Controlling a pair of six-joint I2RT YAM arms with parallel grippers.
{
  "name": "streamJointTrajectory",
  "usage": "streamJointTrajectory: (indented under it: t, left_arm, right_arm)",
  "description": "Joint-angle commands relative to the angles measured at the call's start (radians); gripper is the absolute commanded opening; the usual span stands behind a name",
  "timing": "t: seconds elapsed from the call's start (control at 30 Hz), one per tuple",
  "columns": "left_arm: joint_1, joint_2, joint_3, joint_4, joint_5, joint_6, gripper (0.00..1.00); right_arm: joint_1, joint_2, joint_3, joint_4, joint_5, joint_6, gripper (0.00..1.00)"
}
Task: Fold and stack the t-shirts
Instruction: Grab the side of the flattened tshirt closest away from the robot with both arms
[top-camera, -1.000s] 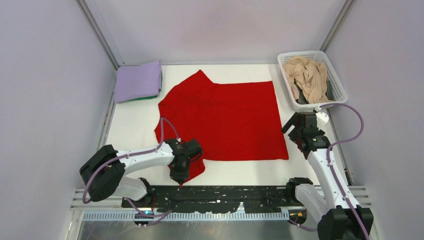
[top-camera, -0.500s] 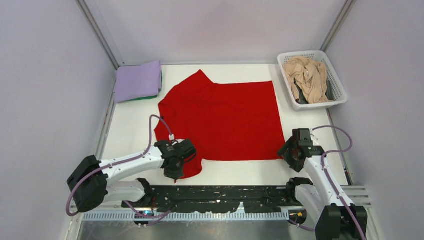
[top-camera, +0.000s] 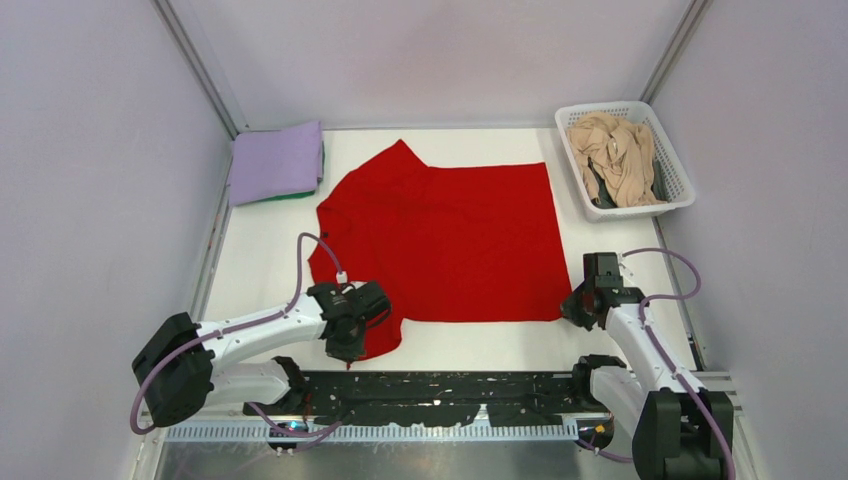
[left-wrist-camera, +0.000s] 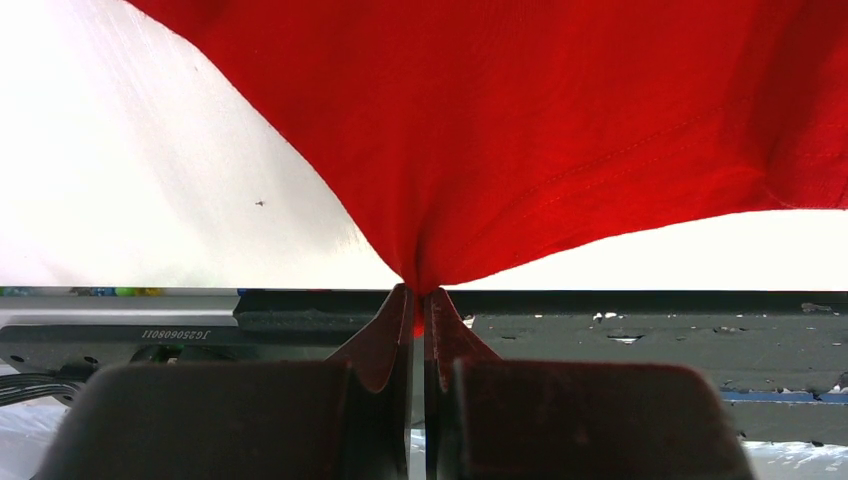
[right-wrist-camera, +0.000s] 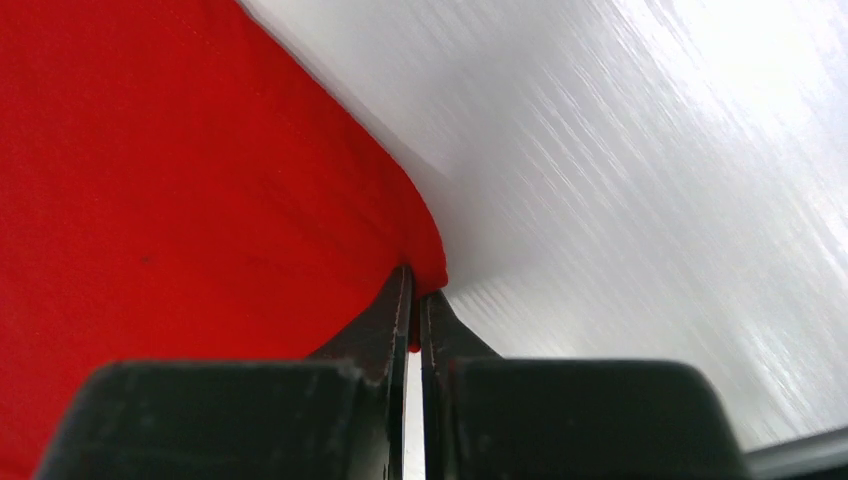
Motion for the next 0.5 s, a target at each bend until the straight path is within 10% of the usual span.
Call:
streamJointTrajectory:
  t: [0.0, 0.47]
  left_arm:
    - [0.0, -0.028, 0.003, -0.022, -0.003, -0.024, 0.0]
    - [-0.006, -0.246, -0.09, -0.022, 0.148, -0.07, 0.0]
  right_arm:
    - [-0.002, -0.041, 0.082, -0.15, 0.038, -0.028, 0.05]
    - [0.123, -0.2, 0.229, -0.504, 0.142, 0.024, 0.05]
